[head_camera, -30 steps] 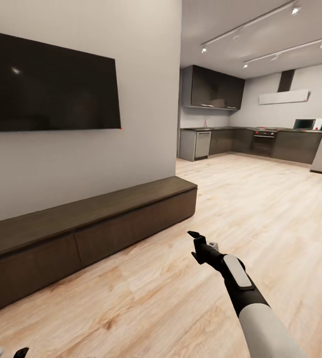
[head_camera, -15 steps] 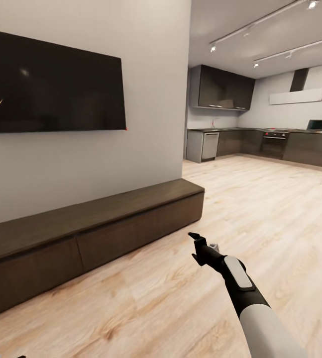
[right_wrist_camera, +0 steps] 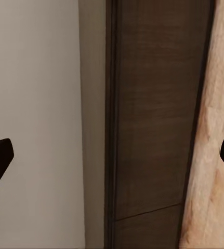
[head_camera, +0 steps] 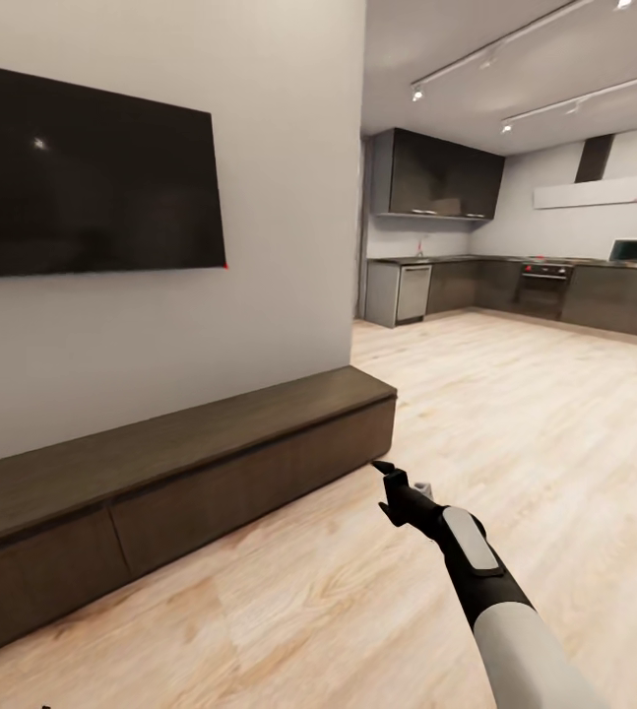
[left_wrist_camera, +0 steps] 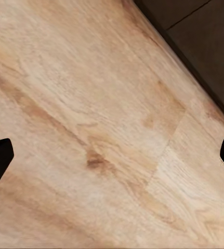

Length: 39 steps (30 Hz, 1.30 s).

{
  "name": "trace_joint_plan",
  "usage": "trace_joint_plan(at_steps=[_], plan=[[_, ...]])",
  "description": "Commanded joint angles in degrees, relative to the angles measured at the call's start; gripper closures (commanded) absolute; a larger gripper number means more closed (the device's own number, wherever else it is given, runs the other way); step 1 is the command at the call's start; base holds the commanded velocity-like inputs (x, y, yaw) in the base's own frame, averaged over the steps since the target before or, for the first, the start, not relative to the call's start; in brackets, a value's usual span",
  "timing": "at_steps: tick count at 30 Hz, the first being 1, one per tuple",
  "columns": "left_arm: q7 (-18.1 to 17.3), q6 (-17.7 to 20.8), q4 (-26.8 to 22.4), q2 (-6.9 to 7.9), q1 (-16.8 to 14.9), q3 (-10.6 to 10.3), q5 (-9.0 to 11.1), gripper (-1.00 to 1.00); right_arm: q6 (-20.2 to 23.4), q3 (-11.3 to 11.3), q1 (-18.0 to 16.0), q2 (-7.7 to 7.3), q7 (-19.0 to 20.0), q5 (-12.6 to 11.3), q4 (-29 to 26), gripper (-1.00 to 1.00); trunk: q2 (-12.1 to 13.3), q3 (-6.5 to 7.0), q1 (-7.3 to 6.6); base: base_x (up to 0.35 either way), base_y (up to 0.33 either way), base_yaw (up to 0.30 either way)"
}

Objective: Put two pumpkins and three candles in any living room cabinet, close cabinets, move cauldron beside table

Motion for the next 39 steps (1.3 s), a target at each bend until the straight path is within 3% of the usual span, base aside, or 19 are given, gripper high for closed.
trace_joint_plan(at_steps=[1, 5, 14, 34, 38, 39], plan=[[0.33, 0.21, -0.14, 0.01, 0.0, 0.03, 0.36, -1.0, 0.27, -0.23, -0.02, 0.09, -0.59, -0.56, -0.11, -1.0, 0.39, 0.13, -0.2, 0.316, -0.21, 0.031], [0.33, 0.22, -0.13, 0.01, 0.0, 0.03, 0.36, -1.0, 0.26, -0.21, -0.02, 0.13, -0.68, -0.52, -0.11, -1.0, 2.0, 0.85, -1.08, 0.316, -0.21, 0.137], [0.32, 0.22, -0.14, -0.02, 0.0, 0.08, 0.46, -1.0, 0.29, -0.21, -0.1, 0.15, -2.68, -0.5, -0.02, -1.0, 2.0, 0.84, -1.08, 0.318, -0.191, 0.268], [0.32, 0.11, -1.49, -0.37, 1.91, 0.45, 0.59, -1.0, 0.69, -0.12, -2.27, -0.11, -3.04, -0.52, 4.05, -1.0, 2.0, -0.46, -1.08, 0.342, -0.009, 0.209], [0.36, 0.2, -4.73, -0.42, 4.3, -0.01, 0.5, -1.0, 0.69, -0.16, -2.28, -0.16, -2.98, -0.6, 4.05, -1.0, 2.0, -0.78, -1.08, 0.344, 0.028, 0.175], [0.31, 0.21, -5.9, -0.57, 6.2, -0.56, 0.49, -1.0, 0.69, -0.18, -2.26, -0.18, -2.97, -0.6, 3.92, -1.0, 2.0, -0.86, -1.08, 0.343, 0.018, 0.173]])
